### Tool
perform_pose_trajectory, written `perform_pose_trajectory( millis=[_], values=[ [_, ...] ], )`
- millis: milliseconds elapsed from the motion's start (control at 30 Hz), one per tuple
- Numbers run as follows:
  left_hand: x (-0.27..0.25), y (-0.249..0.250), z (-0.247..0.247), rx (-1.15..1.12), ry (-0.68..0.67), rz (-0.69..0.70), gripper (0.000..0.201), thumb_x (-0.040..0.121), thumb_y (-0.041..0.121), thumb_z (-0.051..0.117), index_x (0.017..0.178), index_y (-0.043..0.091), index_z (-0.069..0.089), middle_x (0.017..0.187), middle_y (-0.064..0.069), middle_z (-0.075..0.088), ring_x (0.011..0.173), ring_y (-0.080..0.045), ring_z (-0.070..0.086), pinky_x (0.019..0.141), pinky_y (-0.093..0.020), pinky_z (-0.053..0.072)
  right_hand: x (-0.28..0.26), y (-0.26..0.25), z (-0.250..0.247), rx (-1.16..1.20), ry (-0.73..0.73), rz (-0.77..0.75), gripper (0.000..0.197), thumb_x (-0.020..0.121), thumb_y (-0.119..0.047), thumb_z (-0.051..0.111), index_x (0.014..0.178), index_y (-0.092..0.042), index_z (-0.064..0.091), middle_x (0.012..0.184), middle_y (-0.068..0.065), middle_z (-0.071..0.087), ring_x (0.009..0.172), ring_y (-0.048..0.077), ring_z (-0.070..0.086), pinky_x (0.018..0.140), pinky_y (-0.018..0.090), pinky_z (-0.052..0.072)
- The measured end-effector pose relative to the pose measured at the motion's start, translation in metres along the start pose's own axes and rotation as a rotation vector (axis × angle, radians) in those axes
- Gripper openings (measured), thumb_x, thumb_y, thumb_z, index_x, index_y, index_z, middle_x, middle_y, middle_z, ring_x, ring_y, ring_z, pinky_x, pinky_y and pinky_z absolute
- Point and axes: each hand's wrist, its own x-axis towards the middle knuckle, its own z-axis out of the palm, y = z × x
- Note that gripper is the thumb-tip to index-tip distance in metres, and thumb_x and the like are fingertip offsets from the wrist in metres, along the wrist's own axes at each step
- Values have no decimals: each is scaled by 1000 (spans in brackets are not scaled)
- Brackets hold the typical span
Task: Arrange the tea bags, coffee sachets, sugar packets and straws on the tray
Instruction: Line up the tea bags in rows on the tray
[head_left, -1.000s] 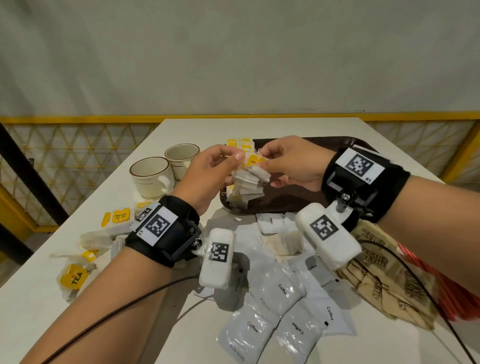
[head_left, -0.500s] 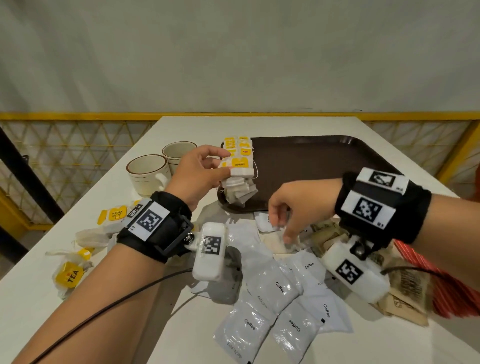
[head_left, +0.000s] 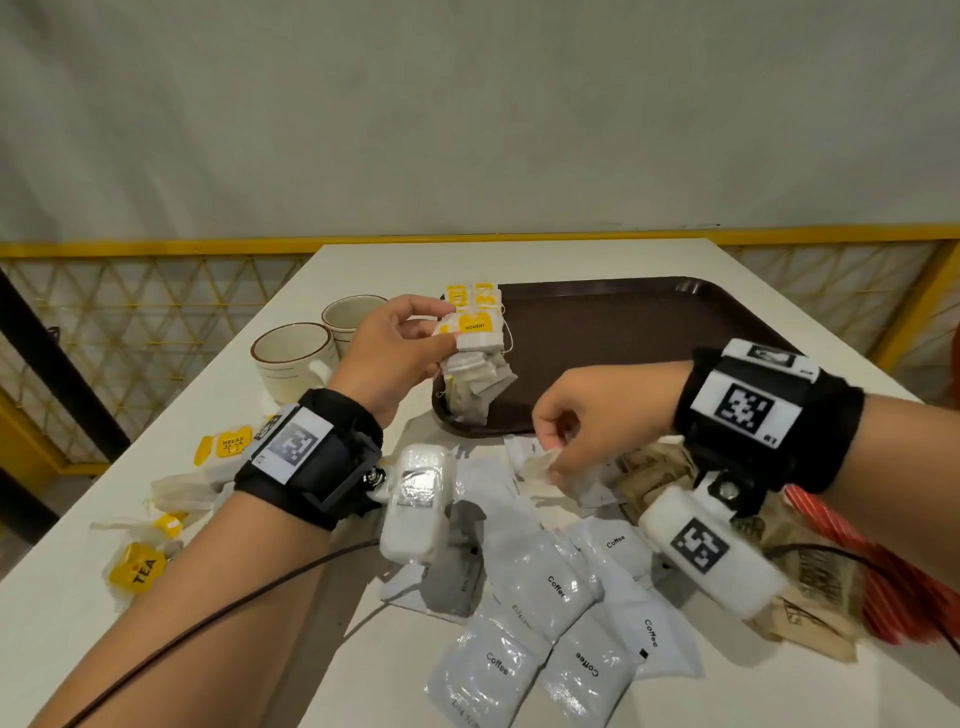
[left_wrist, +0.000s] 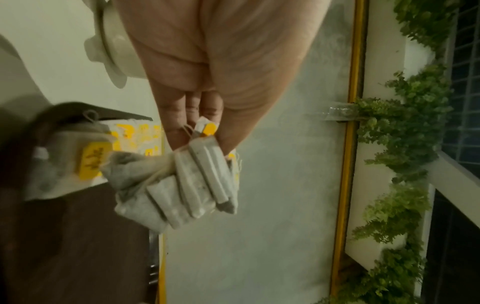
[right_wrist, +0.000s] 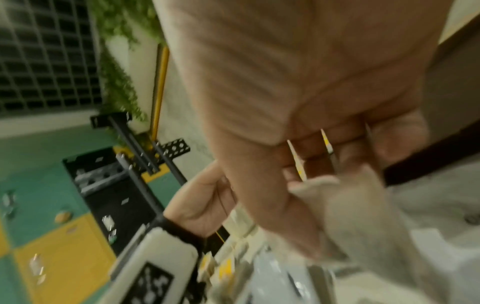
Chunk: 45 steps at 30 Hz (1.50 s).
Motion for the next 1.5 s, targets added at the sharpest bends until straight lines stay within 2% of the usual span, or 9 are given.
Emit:
perform_pose_trajectory(
  millis=[167,233,333,467,633,767,933,1133,1500],
  values=[
    [40,21,17,140,-37,74,21,83,-5,64,91,14,60,77,-6,61,60,-12,57,58,-27,51,-4,22,-28,545,265,-10,27,81,1,62,62,-10,48,95,21,69,88,5,68,76,29,47],
    [63,25,29,217,-84,62,21,82,-4,65,86,15,58,70,0,56,60,-11,57,62,-29,54,6,32,-38,679,410,-2,29,81,2,64,60,-11,49,91,27,66,78,17,65,67,28,44],
    [96,20,44,363,-167,11,23,82,-7,65,82,14,55,70,-2,53,61,-17,57,67,-35,56,25,46,-49,805,515,35,22,79,-12,75,67,-12,56,69,11,60,60,14,54,52,19,38],
    [123,1,50,516,-248,-45,21,80,-8,65,84,10,56,70,-3,55,60,-19,59,59,-30,56,57,60,-49,630,557,74,17,79,-5,72,73,-18,62,77,0,61,74,13,56,68,27,47],
    [138,-13,41,628,-263,-47,17,82,-4,66,91,9,59,82,-6,59,64,-18,60,51,-23,56,86,58,-44,539,497,126,34,73,12,69,77,-16,50,76,7,54,72,26,55,72,42,52],
    [143,-10,33,653,-275,-49,22,81,-7,66,96,8,60,82,-4,58,65,-18,60,54,-24,57,99,56,-42,597,460,91,34,69,17,69,76,-12,51,75,8,58,68,24,59,64,39,56],
    [144,-12,31,724,-312,-22,22,81,-7,66,98,7,62,84,-4,60,65,-14,62,52,-19,55,101,60,-55,807,529,222,16,89,-4,57,76,-12,51,80,8,55,75,19,59,75,36,57],
    [147,-13,29,700,-342,-56,23,81,-4,68,99,10,63,84,-3,62,71,-16,63,66,-25,58,116,64,-52,820,466,212,15,86,-8,68,84,-14,54,94,13,57,84,24,59,82,44,57],
    [165,-12,22,777,-264,-65,15,91,2,57,102,7,68,80,-3,62,66,-15,60,70,-30,57,125,74,-56,721,454,205,10,91,-15,58,87,-18,65,80,2,59,68,9,50,57,21,49]
  ],
)
